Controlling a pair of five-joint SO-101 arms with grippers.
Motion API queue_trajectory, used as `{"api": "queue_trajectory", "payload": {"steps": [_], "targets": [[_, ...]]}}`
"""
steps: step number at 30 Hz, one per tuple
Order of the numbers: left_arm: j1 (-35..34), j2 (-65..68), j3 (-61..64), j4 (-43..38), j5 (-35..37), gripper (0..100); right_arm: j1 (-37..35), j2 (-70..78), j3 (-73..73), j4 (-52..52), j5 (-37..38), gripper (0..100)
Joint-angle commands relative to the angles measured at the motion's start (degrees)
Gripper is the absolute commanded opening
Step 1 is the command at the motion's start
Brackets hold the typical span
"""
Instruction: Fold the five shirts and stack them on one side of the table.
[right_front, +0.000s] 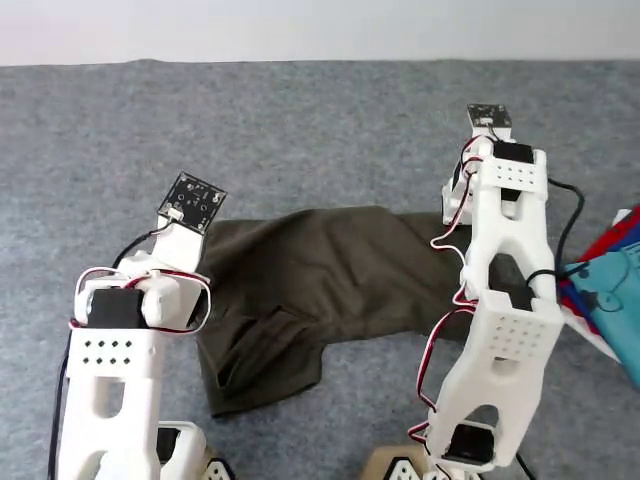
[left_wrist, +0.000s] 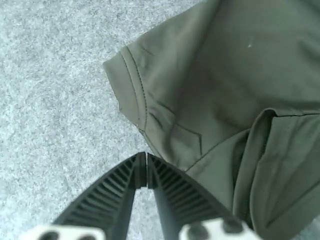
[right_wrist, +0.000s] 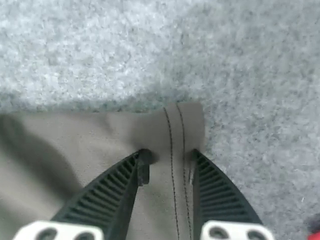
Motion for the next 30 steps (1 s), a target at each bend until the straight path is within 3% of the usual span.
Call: {"api": "queue_trajectory", "payload": {"steps": [1,15,18,23,30], "targets": [[0.09,-0.62,-0.22,-0.70,0.35,1,-0.57,-0.92,-3.43,-0.75,-0.44,13.3],[0.18,-0.62,-0.22,-0.70,0.35,1,-2.24,5.32,-3.52,-5.32,-0.44,12.9],[0.18,-0.62,-0.22,-0.70,0.35,1,-1.98,4.88,-3.60,-5.32,-0.35,2.8],[0.18,-0.62,-0.22,-0.62,0.35,1,-1.19,2.95,-8.00,-2.42,4.57,0.9],[0.18,-0.62,-0.22,-0.62,0.35,1,2.95,2.86,-17.93,-1.54,5.89,0.9]]}}
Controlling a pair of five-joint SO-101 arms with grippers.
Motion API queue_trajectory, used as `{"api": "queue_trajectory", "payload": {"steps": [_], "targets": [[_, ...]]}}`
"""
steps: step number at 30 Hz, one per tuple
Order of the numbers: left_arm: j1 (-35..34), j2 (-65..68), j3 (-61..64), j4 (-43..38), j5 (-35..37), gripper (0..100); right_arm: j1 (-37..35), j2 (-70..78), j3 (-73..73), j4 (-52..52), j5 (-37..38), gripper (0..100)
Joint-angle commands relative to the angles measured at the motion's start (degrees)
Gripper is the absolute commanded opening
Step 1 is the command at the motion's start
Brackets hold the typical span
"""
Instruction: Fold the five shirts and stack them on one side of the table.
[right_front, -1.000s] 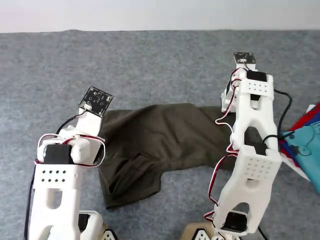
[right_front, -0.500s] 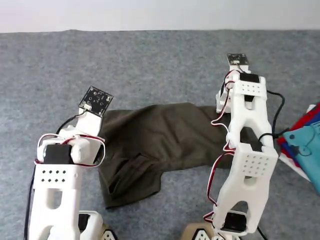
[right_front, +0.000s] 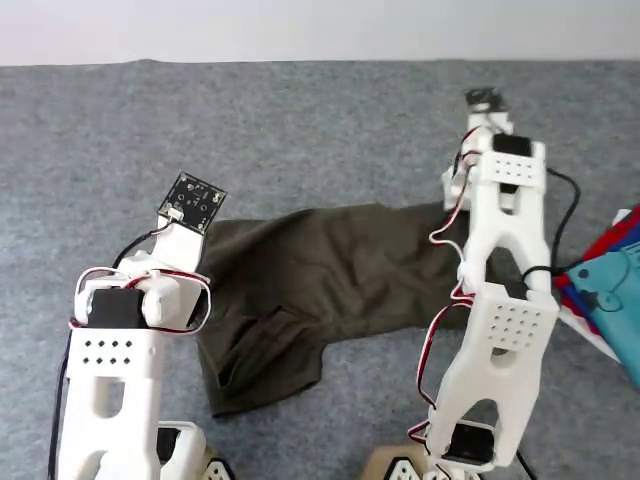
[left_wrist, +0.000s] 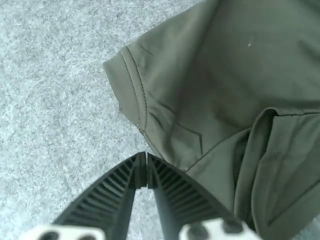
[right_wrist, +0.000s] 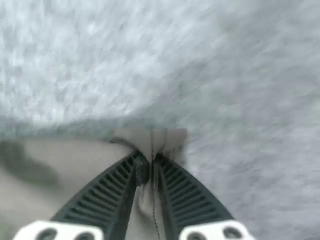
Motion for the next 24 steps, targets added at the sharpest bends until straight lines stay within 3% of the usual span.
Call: {"api": "queue_trajectory", "payload": {"steps": [1,12,18,24], "targets": [[0.18,-0.62,-0.22,-0.62,0.35,1,2.51,-2.42,-6.24,-0.40,2.46,0.9],[0.18,-0.70,-0.22,0.44,0.35,1,2.33,3.12,-6.33,-4.18,7.30,1.8],[0.18,-0.97,-0.22,0.53,0.35,1,0.48,-1.89,-7.82,0.04,5.36,20.1],[0.18,-0.97,-0.31,0.35,0.35,1,-2.15,-7.87,-7.82,4.26,4.57,21.0]]}}
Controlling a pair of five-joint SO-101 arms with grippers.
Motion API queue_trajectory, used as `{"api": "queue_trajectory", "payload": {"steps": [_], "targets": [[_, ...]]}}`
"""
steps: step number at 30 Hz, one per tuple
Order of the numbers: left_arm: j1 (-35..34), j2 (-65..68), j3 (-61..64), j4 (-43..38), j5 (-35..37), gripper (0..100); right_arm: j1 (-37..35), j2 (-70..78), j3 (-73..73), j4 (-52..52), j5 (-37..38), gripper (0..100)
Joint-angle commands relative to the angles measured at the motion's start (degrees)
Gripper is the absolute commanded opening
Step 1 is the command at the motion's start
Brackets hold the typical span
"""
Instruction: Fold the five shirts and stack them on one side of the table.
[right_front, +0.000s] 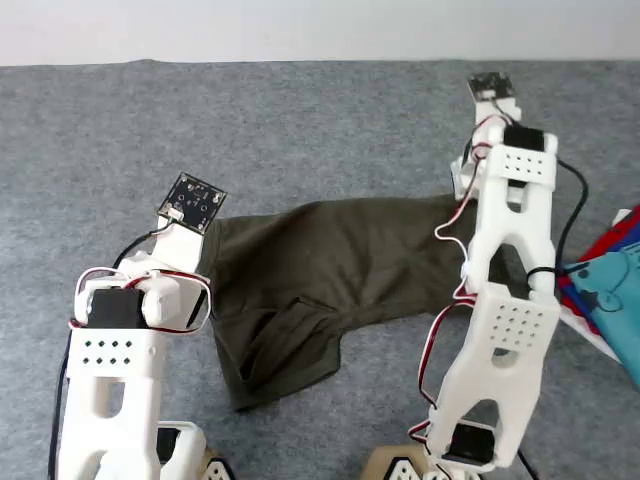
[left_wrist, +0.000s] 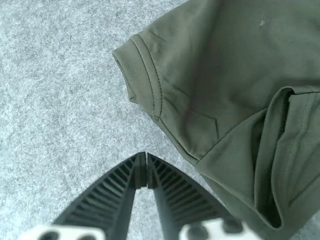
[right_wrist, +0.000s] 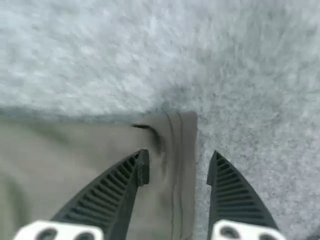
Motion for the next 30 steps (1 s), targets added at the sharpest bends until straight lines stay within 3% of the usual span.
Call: {"api": "queue_trajectory", "payload": {"steps": [1,5,11,15,18,26,30], "targets": [[0.18,-0.97,-0.31,0.18,0.35,1,-1.63,-7.34,-4.13,2.86,-0.88,21.0],[0.26,-0.70,-0.66,-0.70,0.35,1,-3.03,-9.71,-4.13,6.90,-0.62,21.0],[0.26,2.64,-0.04,-10.02,0.44,1,-7.78,-8.92,-3.87,17.19,-0.62,20.7],[0.26,13.27,-4.88,-13.89,0.44,1,-9.71,-6.81,-3.87,19.21,-0.62,9.7],[1.23,23.03,-12.97,-13.80,0.70,1,-9.89,-5.93,-3.87,19.21,-0.62,0.5],[4.92,45.63,-32.66,-9.14,0.70,1,-9.89,-3.12,-3.87,18.86,-0.44,1.0],[4.75,54.07,-37.76,-8.97,0.70,1,-9.71,0.22,-3.87,18.51,4.40,1.0]]}}
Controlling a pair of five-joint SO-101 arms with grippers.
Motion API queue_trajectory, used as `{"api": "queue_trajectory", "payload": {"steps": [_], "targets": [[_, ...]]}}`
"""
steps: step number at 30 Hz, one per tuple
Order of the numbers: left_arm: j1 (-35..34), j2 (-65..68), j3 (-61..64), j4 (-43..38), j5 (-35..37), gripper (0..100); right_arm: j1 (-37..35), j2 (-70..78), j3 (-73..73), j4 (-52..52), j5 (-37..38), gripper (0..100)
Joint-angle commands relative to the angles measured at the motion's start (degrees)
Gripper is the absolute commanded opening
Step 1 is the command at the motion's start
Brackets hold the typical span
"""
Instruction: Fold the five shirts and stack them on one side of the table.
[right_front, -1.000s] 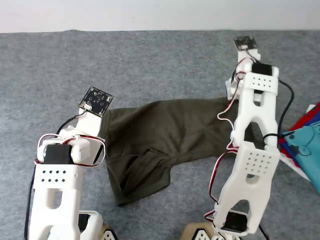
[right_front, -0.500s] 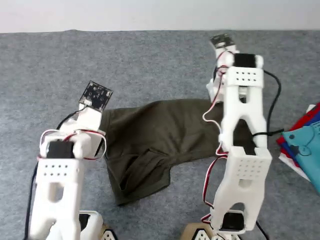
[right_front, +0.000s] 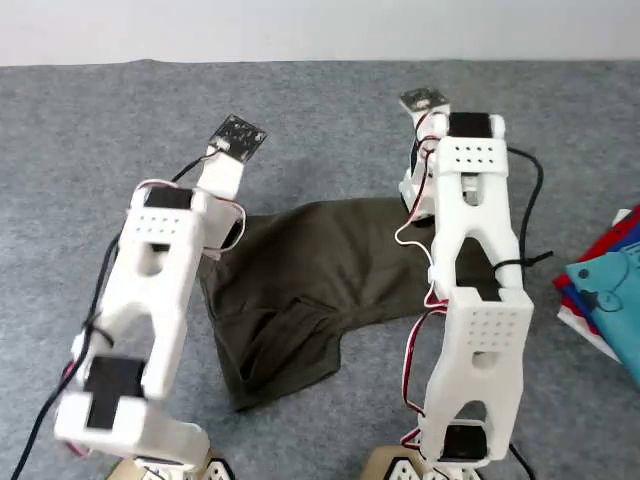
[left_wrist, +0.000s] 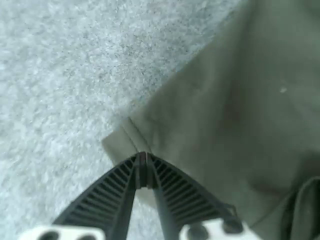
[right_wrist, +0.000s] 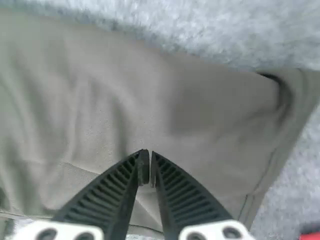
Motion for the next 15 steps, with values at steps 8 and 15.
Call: {"api": "queue_trajectory", "payload": {"steps": [8,15], "targets": [[-3.69,17.76,-13.58,0.53,0.53,1,3.21,7.69,-3.43,-4.09,8.26,1.0],[-6.24,20.40,-21.14,6.77,0.44,1,4.26,8.22,-3.52,-4.62,9.67,1.0]]}}
